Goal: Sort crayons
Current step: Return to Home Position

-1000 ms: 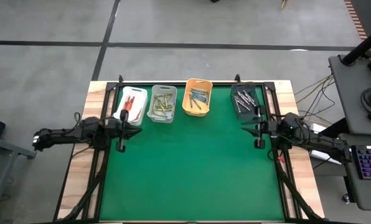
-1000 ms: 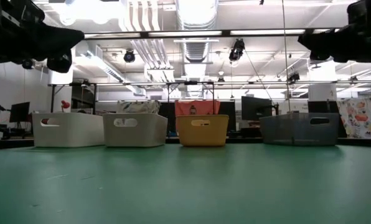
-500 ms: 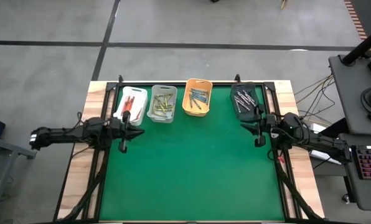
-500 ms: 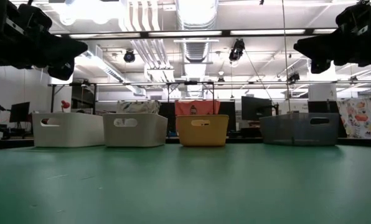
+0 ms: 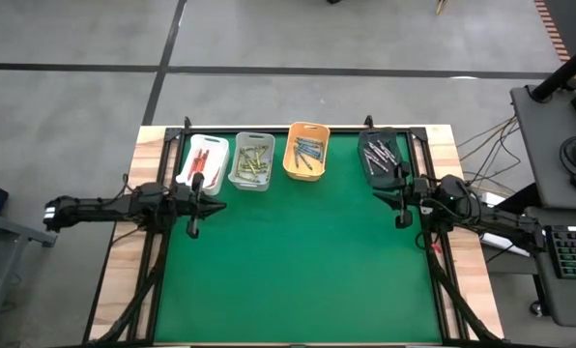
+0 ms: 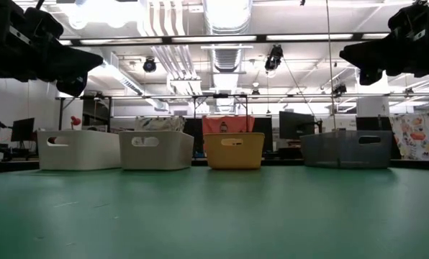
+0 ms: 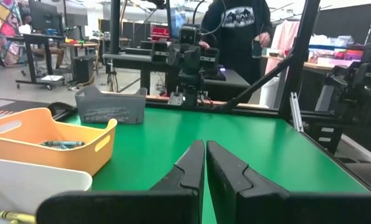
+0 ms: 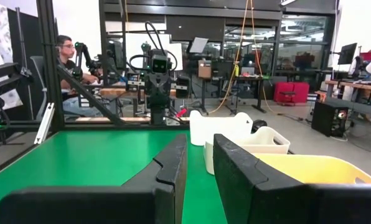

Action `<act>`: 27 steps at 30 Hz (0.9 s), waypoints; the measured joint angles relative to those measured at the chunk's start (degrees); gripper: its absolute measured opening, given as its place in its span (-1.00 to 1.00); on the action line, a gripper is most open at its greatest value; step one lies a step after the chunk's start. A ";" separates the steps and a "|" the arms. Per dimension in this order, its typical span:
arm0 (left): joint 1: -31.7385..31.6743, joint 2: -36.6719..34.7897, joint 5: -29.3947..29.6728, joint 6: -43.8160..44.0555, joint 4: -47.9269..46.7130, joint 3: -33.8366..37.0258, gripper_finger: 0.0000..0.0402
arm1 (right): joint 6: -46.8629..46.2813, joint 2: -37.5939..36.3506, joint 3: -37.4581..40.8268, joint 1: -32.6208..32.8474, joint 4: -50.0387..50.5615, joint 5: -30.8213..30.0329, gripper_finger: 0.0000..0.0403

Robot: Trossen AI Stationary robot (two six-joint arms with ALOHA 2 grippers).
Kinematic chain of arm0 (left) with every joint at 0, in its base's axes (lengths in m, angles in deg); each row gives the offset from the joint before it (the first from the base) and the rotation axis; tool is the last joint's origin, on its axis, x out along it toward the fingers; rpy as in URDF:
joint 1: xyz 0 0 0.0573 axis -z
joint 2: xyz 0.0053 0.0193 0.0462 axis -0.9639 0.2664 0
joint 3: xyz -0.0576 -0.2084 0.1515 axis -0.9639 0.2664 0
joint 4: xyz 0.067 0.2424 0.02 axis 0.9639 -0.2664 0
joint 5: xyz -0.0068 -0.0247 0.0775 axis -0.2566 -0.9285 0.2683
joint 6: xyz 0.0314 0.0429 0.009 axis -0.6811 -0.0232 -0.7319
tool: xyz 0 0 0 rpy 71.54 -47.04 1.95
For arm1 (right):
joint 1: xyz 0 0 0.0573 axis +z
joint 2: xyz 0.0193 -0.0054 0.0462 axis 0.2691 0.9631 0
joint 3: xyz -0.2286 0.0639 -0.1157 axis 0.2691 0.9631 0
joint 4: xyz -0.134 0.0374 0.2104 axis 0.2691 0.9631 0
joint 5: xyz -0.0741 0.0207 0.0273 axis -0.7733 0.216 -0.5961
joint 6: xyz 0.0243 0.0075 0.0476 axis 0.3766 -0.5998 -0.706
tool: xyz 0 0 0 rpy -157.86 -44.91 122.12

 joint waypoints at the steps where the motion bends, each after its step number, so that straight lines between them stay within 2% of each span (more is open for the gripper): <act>1: 0.01 0.16 0.01 0.00 0.00 0.00 -1.00 | 0.00 0.00 0.00 0.00 0.00 0.00 -0.66; 27: -0.01 2.83 0.00 -0.01 -0.03 -0.02 -1.00 | 0.01 0.00 0.02 0.00 0.26 0.00 -0.66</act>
